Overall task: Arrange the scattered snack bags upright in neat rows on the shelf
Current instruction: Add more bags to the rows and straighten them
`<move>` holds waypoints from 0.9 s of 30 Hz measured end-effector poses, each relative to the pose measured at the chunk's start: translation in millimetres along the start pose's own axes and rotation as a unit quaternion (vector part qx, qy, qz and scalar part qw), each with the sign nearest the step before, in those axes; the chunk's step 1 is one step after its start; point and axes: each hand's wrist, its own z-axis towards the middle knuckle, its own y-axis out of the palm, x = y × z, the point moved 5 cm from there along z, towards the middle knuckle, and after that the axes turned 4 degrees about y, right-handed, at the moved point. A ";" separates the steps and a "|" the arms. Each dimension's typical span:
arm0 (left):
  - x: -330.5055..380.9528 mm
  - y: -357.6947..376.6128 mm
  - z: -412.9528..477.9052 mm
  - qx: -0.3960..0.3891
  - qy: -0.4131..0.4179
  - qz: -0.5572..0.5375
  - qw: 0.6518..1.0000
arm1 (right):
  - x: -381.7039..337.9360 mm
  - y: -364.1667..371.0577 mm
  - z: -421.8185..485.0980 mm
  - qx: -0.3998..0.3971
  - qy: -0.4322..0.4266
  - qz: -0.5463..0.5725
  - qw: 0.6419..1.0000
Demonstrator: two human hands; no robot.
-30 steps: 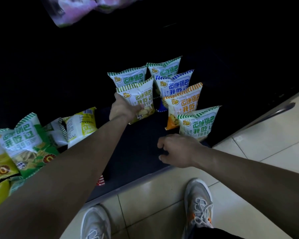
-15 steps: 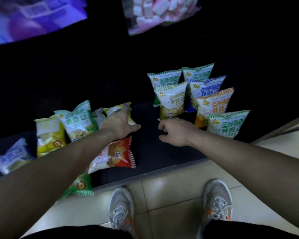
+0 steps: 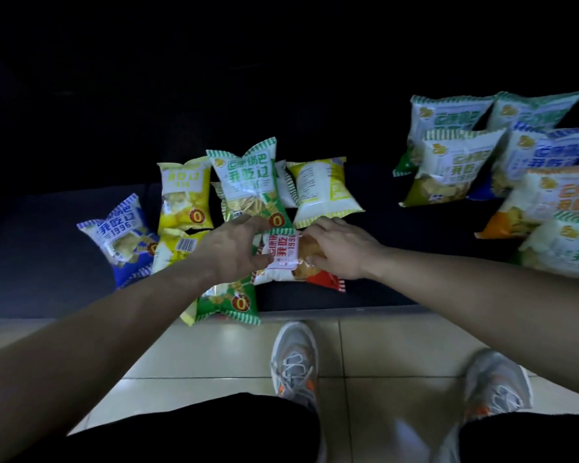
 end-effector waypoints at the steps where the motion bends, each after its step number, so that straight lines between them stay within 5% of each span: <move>1: -5.2 1.8 -0.7 0.002 -0.001 -0.006 1.000 | -5.5 2.0 7.5 -0.002 -0.009 -0.014 1.000; 12: -40.3 20.9 -7.5 0.031 -0.015 -0.085 0.996 | 2.1 19.7 31.9 -0.082 0.046 -0.069 0.993; 27: -7.0 4.7 10.1 0.027 -0.040 -0.071 0.996 | 46.6 -34.2 -38.9 -0.031 0.081 0.035 0.996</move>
